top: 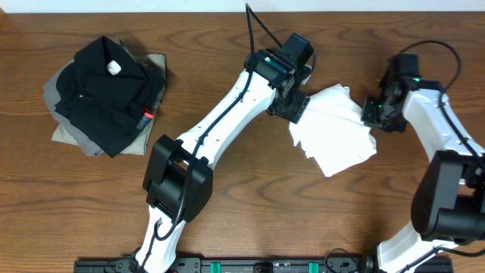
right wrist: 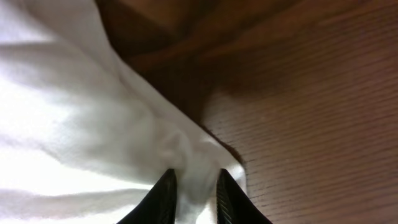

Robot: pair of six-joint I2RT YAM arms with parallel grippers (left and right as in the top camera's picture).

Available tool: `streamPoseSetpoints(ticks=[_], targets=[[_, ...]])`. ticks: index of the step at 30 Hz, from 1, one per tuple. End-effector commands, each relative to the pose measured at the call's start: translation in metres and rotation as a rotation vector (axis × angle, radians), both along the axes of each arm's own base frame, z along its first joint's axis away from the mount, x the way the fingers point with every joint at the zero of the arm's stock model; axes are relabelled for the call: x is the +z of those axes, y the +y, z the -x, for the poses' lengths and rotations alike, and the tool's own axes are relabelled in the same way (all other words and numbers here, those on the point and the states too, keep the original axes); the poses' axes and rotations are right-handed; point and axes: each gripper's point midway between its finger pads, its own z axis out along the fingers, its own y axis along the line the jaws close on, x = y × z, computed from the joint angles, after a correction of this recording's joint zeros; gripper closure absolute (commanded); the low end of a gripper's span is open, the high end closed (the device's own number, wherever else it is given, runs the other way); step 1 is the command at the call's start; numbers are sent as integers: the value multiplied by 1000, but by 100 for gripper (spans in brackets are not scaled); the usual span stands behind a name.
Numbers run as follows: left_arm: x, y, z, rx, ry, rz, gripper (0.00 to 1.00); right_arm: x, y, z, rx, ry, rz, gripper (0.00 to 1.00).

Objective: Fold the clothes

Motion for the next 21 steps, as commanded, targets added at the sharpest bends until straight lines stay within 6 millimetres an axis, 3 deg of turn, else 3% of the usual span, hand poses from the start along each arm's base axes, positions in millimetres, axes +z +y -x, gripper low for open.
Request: streamPoseSetpoints(ticks=[1, 3, 7, 10, 13, 17, 21], targets=[[-8, -8, 5, -23, 46, 47, 58, 36, 8, -8, -6, -123, -167, 77], [-17, -16, 7, -51, 72, 69, 62, 53, 17, -11, 41, -182, -249, 75], [-35, -36, 17, -106, 164, 158, 58, 73, 56, -13, 225, -264, -421, 68], [-53, -46, 21, -121, 215, 189, 36, 68, 71, -10, 258, -243, -443, 62], [-74, -48, 21, -119, 239, 174, 34, 54, 79, -7, 279, -212, -410, 59], [-94, -44, 27, -115, 285, 141, 71, 29, 79, -11, 261, -184, -364, 73], [-102, -38, 28, -106, 297, 109, 87, -4, 75, -12, 194, -139, -356, 87]])
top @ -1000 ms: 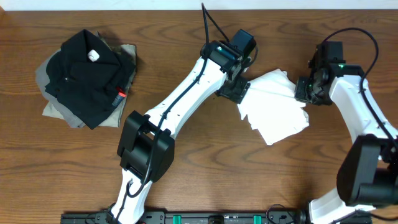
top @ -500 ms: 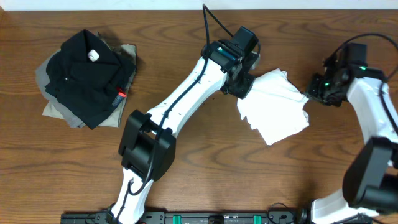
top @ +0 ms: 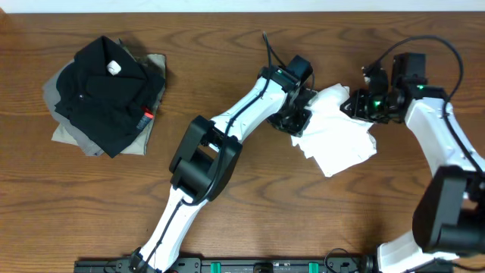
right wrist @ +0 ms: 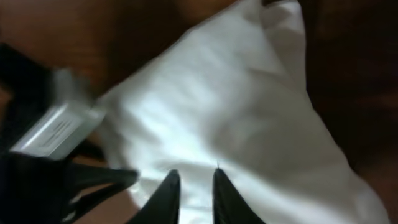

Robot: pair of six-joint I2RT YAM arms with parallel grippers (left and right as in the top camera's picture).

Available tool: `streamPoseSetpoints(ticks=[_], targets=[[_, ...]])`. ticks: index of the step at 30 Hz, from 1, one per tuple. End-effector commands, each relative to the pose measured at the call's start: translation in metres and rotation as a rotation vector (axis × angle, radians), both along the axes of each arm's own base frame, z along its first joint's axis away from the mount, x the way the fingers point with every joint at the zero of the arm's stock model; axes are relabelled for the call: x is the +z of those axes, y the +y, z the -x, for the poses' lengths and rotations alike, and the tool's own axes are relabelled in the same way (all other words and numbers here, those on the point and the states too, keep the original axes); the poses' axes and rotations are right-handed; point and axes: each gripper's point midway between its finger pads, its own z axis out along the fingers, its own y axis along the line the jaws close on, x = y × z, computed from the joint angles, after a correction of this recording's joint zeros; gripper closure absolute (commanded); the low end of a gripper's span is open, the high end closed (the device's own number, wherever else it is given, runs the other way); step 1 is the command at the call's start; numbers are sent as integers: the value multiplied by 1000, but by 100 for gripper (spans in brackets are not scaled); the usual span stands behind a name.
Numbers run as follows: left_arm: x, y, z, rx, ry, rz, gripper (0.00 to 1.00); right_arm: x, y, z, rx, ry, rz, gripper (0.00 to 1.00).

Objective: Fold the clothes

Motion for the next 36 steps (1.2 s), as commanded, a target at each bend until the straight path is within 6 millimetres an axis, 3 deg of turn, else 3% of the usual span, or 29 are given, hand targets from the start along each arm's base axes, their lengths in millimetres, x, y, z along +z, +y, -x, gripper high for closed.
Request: streamPoseSetpoints(ticks=[1, 6, 8, 11, 14, 18, 20, 23, 28, 33, 36], targets=[[-1, 1, 3, -11, 11, -1, 88, -41, -7, 11, -69, 118, 32, 89], [-2, 4, 5, -8, 22, -11, 87, -76, -32, 29, -127, 245, 166, 93], [-2, 5, 6, -8, 29, -16, 74, -77, -41, 36, -170, 282, 194, 94], [0, 8, 7, -4, 38, -23, 60, -68, -42, 33, -160, 254, 184, 94], [12, 15, 7, 7, 41, -23, 57, -56, -41, 29, -110, 201, 194, 91], [52, 27, -4, 38, -8, 12, 48, -37, -43, 20, -64, 110, 218, 89], [75, 33, -14, 43, -63, 48, 37, -24, -42, 13, -68, 57, 215, 89], [101, 41, -33, 29, -164, 103, 22, -4, -32, 5, -51, -17, 157, 87], [109, 57, -62, 73, -233, 133, 17, 19, 9, 1, 45, -88, -43, 93], [109, 83, -79, 137, -230, 124, 17, 6, 37, -6, 113, -100, -18, 99], [107, 95, -80, 161, -208, 109, 17, -27, 41, 0, 59, 15, 39, 99]])
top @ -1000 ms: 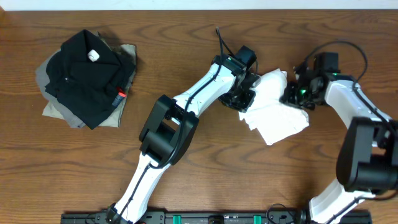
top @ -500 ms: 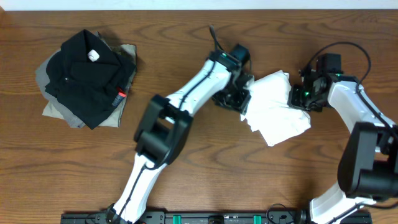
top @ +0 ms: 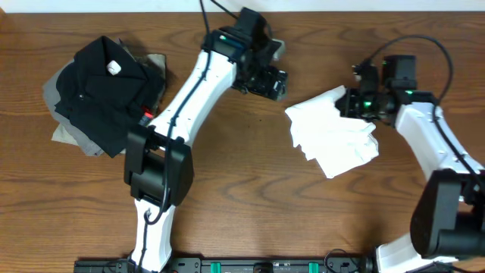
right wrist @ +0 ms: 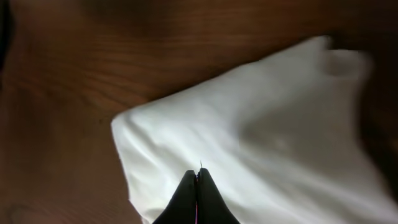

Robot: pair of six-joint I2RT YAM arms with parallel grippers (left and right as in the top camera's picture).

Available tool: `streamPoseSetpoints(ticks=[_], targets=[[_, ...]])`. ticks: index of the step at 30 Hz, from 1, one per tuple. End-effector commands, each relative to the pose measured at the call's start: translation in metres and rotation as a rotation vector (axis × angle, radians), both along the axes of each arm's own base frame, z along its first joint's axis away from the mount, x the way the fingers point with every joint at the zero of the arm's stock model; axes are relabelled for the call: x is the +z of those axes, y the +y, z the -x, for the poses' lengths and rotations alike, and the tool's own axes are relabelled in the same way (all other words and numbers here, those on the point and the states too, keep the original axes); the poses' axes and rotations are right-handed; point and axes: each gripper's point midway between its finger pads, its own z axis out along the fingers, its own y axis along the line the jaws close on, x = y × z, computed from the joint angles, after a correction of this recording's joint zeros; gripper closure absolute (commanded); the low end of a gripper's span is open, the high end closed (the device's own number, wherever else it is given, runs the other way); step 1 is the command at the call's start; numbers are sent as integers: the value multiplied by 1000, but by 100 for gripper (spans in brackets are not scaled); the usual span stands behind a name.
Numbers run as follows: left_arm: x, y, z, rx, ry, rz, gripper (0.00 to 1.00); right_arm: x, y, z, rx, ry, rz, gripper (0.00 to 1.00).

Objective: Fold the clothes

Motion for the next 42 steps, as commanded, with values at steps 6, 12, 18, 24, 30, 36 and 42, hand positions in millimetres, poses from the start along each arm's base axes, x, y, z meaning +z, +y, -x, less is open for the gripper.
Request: streamPoseSetpoints(ticks=[6, 12, 18, 24, 30, 36, 42], targets=[[-9, 20, 3, 20, 61, -25, 17, -86, -27, 57, -168, 402, 261, 98], [-7, 18, -1, 20, 40, -16, 16, -82, -69, 29, -155, 249, 507, 98], [-7, 18, -3, 20, 34, -14, 16, -74, -22, 0, 164, 39, 499, 99], [-7, 18, -1, 20, 40, -17, 17, -79, 39, 30, 556, 2, 588, 99], [-8, 21, -2, 25, 43, -19, 16, -77, 56, 42, 593, 9, 650, 99], [-9, 28, -2, 39, 58, -28, 16, -44, 65, 34, 502, -48, 392, 99], [-10, 26, 4, 31, 74, -34, 15, 13, 38, 17, 366, -153, 128, 79]])
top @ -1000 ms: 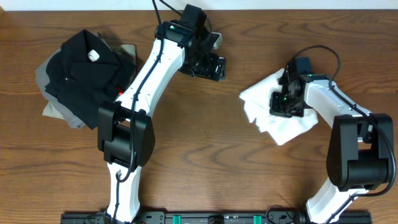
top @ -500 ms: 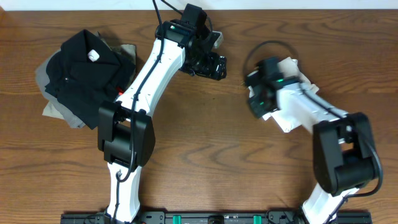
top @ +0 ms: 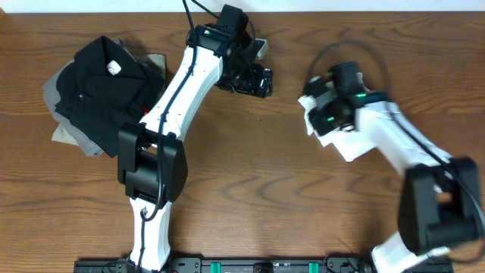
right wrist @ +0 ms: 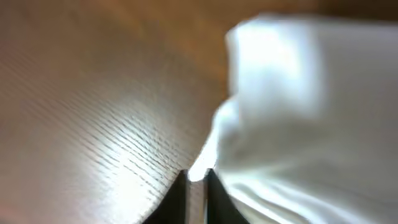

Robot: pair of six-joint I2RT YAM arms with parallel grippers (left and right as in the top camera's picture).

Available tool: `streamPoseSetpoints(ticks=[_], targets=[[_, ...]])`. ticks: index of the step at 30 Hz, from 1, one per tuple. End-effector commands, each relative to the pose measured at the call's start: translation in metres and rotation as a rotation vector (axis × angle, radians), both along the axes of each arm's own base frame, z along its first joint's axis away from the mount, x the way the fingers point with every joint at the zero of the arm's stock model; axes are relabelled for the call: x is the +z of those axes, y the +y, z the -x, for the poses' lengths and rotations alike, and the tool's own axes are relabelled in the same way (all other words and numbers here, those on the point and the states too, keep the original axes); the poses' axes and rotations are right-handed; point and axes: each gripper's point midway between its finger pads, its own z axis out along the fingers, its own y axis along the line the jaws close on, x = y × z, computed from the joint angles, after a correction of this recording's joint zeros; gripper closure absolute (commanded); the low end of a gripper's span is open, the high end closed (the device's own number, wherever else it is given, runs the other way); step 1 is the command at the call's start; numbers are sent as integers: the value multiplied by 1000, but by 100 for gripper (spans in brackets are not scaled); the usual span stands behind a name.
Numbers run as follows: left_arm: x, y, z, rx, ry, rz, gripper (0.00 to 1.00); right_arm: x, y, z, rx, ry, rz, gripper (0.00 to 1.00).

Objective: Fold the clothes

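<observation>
The white cloth (top: 348, 146) lies right of the table's centre, mostly covered by my right arm. In the blurred right wrist view the cloth (right wrist: 298, 112) fills the right side, raised and bunched. My right gripper (top: 320, 114) sits over the cloth's left part. Its fingertips (right wrist: 196, 182) are nearly together with a bit of the cloth's edge pinched between them. My left gripper (top: 260, 80) hovers near the table's far edge, apart from the cloth. Its jaws are too dark to read.
A pile of clothes sits at the far left: a black garment (top: 102, 91) lies on grey and khaki ones (top: 64, 125). The left arm (top: 182, 83) stretches diagonally across the middle of the wooden table (top: 250, 189).
My right gripper has moved left, from the cloth's far right corner to over its left part. The cloth now looks narrower and lies under the arm. The left gripper has shifted slightly left.
At first my left gripper was at the cloth's left top edge and my right gripper at its right edge. Then both were at the cloth's top. Later the left gripper stood away at the far edge and the right was shut on the corner, which is now further left.
</observation>
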Motion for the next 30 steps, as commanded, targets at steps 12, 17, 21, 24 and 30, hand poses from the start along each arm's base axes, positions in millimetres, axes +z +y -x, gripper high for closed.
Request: streamPoseSetpoints(ticks=[12, 17, 21, 24, 30], targets=[[-8, -73, 67, -382, -41, -28, 15, 33, -119, 1, -663, 156, -331, 57], [-20, -110, 108, -740, -159, -28, 15, 25, -130, 22, -769, 263, -322, 57], [-33, -134, 120, -845, -248, -44, 15, 18, -137, 35, -843, 320, -273, 54], [-46, -148, 115, -863, -347, -103, 15, 14, -135, 45, -868, 371, -267, 52], [-56, -144, 82, -784, -507, -295, 19, -4, -137, 41, -905, 339, -280, 79]])
